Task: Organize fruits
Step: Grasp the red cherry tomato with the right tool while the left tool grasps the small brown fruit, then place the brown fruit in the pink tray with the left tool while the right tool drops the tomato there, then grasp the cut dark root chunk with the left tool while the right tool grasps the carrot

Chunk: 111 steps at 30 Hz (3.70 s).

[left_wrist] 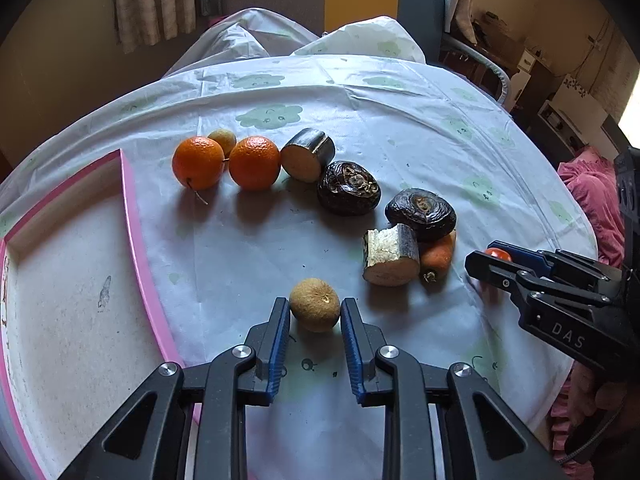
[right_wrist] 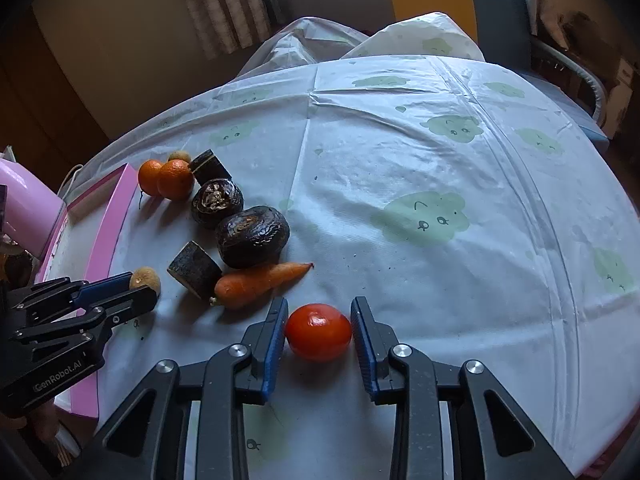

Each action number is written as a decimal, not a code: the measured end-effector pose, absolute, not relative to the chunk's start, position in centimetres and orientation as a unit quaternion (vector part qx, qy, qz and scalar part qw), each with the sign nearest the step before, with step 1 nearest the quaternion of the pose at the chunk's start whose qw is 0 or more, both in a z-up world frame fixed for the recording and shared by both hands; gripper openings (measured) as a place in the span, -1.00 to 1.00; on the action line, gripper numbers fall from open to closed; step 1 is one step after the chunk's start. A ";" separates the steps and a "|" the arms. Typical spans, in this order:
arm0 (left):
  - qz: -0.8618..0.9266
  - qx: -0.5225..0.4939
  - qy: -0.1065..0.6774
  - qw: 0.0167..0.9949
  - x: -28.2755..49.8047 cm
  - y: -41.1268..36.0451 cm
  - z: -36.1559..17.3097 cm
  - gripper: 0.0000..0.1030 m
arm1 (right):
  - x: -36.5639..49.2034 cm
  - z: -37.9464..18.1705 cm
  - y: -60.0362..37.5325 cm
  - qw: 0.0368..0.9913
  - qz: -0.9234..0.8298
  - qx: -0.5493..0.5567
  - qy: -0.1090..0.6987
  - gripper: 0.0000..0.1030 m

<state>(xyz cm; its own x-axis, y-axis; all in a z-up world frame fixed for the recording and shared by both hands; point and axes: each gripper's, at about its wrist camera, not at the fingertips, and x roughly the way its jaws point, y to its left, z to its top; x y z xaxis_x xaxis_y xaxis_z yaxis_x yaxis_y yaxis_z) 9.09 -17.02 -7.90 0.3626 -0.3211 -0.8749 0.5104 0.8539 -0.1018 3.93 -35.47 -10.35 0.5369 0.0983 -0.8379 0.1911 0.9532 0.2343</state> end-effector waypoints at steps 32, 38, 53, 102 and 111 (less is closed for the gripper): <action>-0.037 -0.036 0.461 0.886 6.0 1.9 -5.6 -0.31 | 4.9 -6.7 -31.3 0.876 0.001 0.073 0.477 -0.44; -0.034 -0.045 0.450 0.892 4.9 2.5 -4.8 -0.26 | 4.4 -3.4 -25.9 0.888 0.086 0.045 0.450 -0.44; -0.011 -0.073 0.447 0.891 3.8 5.5 -4.9 -0.26 | 6.0 -5.9 -12.2 0.848 0.227 0.014 0.479 -0.43; -0.106 -0.002 0.454 0.885 2.7 -1.7 -4.3 -0.12 | 1.9 -8.3 -31.7 0.888 -0.049 0.163 0.428 -0.18; -0.135 0.011 0.450 0.883 3.0 -3.9 -3.8 -0.12 | 4.3 -10.0 -32.5 0.872 -0.035 0.204 0.445 -0.30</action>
